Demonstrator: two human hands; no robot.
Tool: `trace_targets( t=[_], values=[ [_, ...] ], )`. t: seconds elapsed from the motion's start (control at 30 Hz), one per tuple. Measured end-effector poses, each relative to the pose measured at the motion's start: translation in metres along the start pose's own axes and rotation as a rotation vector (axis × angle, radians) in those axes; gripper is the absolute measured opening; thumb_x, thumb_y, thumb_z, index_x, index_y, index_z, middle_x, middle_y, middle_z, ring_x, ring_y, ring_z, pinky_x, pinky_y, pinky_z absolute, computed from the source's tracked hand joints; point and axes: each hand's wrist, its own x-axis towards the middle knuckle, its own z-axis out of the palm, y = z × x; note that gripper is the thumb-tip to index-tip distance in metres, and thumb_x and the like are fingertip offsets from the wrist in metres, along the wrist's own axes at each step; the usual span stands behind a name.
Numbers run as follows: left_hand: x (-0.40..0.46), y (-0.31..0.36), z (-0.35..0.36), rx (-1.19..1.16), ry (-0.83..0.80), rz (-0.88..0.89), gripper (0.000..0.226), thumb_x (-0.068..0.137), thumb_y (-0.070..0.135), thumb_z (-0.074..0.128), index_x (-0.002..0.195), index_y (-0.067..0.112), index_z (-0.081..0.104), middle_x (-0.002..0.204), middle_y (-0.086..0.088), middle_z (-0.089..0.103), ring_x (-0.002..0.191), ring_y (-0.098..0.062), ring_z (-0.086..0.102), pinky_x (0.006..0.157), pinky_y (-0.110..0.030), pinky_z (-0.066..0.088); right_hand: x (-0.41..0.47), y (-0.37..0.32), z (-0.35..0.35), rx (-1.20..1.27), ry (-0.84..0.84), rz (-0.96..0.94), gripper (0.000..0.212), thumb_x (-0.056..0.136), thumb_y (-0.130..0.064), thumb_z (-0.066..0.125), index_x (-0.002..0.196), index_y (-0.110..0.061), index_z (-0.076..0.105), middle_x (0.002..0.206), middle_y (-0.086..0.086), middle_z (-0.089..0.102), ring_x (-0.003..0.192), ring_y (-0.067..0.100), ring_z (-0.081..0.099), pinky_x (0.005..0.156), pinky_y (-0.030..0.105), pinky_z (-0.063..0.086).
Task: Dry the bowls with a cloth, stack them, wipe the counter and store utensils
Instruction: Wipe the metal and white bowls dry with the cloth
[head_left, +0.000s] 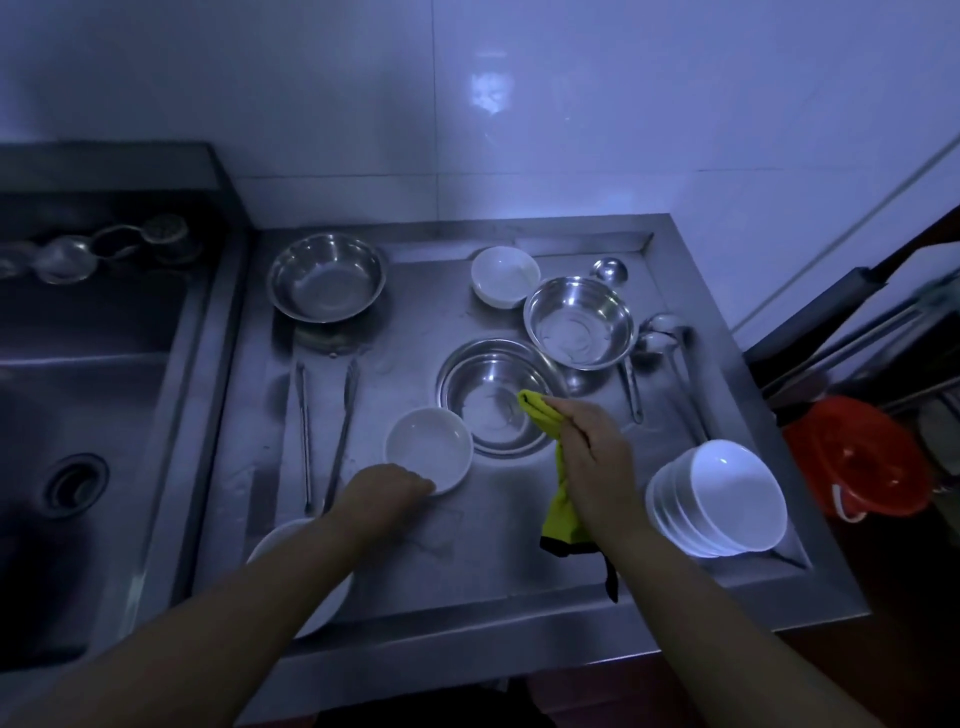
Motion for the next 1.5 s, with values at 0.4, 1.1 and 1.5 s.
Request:
trace_targets(
  t=[0.4, 1.1, 1.5],
  values=[
    [-0.118, -0.070, 0.038, -0.628, 0.103, -0.585, 0.029, 0.094, 0.017, 0.048, 0.120, 0.008, 0.058, 0.120, -0.011, 0.062, 0.106, -0.024, 0.058, 0.082, -0.028, 0.042, -0.010, -0.042, 0.055, 0.056, -0.128, -0.104, 0.051, 0.091, 0.001, 0.048, 0.097, -0.048, 0.060, 0.098, -0.017, 0.062, 0.096, -0.002, 0.057, 0.084, 0.005, 0.039],
    [-0.162, -0.100, 0.009, -0.958, 0.036, -0.445, 0.038, 0.068, 0.022, 0.072, 0.101, 0.020, 0.051, 0.100, 0.001, 0.056, 0.090, -0.016, 0.056, 0.070, -0.027, 0.048, -0.051, -0.082, 0.104, 0.030, -0.150, -0.086, 0.033, 0.093, 0.001, 0.052, 0.106, -0.021, 0.072, 0.105, -0.002, 0.066, 0.100, 0.004, 0.059, 0.085, 0.010, 0.042],
    [-0.218, -0.119, -0.042, -0.618, 0.567, -0.247, 0.062, 0.058, 0.038, 0.081, 0.112, 0.028, 0.051, 0.102, 0.013, 0.046, 0.089, -0.002, 0.040, 0.071, -0.016, 0.036, -0.059, -0.120, 0.113, 0.041, -0.139, -0.221, 0.039, 0.093, 0.000, 0.052, 0.101, -0.034, 0.068, 0.102, -0.008, 0.068, 0.098, 0.005, 0.060, 0.087, 0.018, 0.046]
  ],
)
